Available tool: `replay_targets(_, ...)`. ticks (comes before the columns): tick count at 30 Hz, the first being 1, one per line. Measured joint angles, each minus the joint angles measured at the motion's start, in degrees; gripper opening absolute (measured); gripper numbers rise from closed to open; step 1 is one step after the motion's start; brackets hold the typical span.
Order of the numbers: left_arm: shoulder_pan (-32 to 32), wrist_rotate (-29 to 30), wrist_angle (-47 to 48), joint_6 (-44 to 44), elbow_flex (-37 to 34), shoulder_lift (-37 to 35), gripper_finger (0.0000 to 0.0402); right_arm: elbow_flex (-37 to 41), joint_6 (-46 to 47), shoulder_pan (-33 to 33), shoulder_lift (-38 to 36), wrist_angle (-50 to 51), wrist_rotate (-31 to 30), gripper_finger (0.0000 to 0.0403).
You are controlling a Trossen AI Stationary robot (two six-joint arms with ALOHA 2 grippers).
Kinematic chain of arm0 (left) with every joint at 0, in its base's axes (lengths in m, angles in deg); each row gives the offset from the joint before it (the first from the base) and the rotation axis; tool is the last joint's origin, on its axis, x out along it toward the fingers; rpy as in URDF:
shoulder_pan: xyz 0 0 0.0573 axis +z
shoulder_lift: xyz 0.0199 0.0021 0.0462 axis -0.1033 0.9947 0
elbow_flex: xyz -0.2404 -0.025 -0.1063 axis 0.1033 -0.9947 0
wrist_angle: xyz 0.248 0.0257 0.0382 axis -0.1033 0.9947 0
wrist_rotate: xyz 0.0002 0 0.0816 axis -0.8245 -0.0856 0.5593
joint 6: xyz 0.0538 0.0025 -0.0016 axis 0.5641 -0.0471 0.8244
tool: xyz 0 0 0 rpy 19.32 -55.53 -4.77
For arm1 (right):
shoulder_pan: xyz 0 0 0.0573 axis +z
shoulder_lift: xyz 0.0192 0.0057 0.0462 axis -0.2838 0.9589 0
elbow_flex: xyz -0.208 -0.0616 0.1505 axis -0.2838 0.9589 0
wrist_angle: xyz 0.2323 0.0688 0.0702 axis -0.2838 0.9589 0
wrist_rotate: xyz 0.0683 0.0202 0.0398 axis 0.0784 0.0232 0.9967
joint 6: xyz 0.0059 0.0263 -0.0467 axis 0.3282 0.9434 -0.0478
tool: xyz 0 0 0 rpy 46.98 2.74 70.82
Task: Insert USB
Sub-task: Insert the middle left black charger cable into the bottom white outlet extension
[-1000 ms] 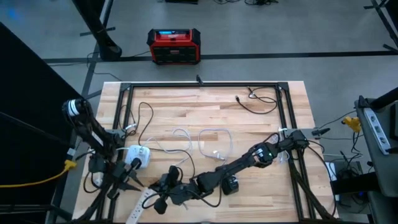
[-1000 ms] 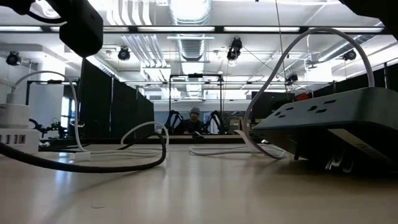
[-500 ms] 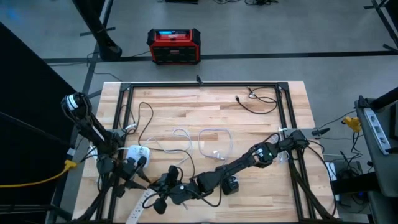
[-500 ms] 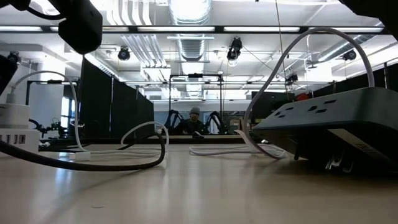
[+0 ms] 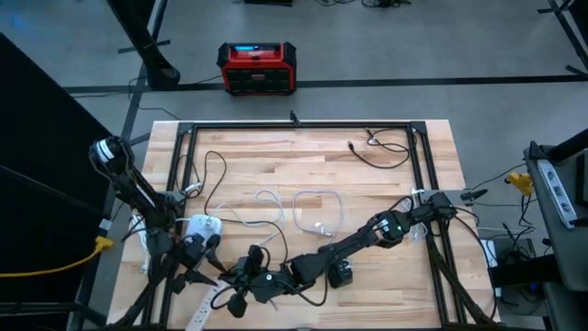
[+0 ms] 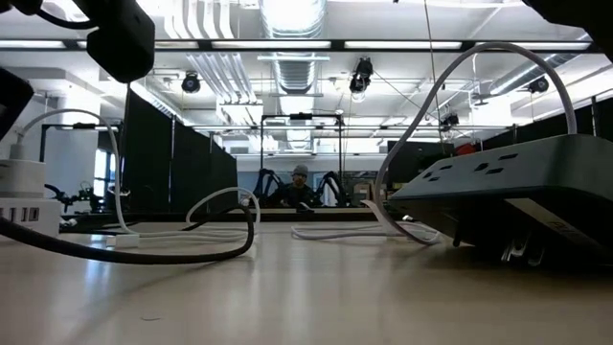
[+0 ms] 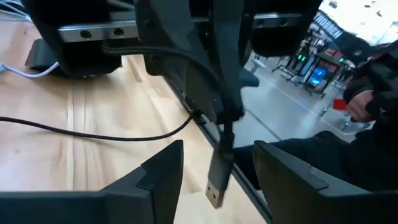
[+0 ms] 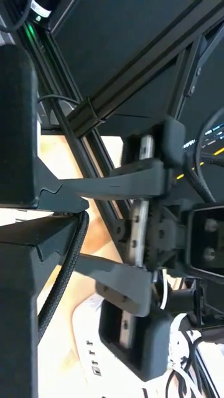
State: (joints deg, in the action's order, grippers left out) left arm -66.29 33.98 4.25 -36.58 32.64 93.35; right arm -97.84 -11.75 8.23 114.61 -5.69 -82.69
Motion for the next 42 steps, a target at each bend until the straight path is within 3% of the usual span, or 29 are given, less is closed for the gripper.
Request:
replay_targets(5, 1.86, -2.55, 8.09, 0.00, 3.10, 0.00, 0.0150, 0.00, -0.15, -0.11, 0.00, 0.00, 0.07, 0.0000)
replay_targets(14, 1.88, -3.24, 8.45, 0.00, 3.64, -2.45, 0.0088, 0.00, -0.15, 0.03, 0.00, 0.05, 0.38, 0.0000)
replay_targets(29, 1.88, -4.51, 13.41, -1.01, 3.61, -8.32, 0.0059, 0.00, -0.86, 0.15, -0.09, 0.20, 0.42, 0.0000)
replay_targets(34, 1.88, -4.50, 15.12, -1.04, 3.59, -8.74, 0.0013, 0.00, -1.28, 0.15, -0.09, 0.55, 0.49, 0.0000)
replay_targets(42, 1.86, -4.76, 16.31, -0.99, 3.59, -8.79, 0.0012, 0.00, -1.87, 0.11, -0.09, 1.51, 2.38, 0.0000)
